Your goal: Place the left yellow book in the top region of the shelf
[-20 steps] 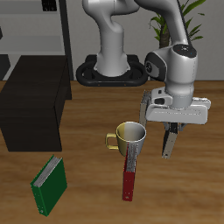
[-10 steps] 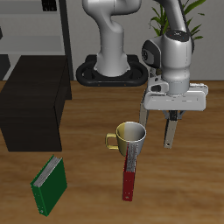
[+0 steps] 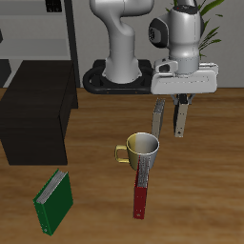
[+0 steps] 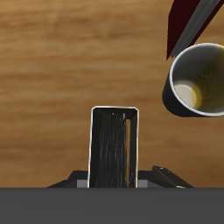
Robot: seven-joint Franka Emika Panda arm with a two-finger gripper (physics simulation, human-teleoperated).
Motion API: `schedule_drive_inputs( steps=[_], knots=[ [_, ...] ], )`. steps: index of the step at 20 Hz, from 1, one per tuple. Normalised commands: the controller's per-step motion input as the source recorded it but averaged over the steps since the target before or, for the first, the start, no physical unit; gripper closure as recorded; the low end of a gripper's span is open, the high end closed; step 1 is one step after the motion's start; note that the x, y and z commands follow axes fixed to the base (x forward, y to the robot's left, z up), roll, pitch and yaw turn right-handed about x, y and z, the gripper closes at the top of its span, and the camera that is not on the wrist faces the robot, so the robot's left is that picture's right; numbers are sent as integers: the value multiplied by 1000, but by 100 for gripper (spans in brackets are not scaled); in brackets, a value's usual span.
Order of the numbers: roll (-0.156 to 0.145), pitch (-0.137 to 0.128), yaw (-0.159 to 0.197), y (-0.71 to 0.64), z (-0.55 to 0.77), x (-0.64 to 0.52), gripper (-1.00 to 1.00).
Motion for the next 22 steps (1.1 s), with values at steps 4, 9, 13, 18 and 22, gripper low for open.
schedule_drive_inputs(
  steps=[4,9,13,18,22],
  knots=[
    [-37,-61,71,-152,579,-525,100],
    [-32,-82,68,-179,564,-364,100],
    [-76,-105,67,-220,660,-307,100],
    [-42,-85,53,-193,450,-220,100],
    [-56,-75,41,-191,440,-261,100]
  ],
)
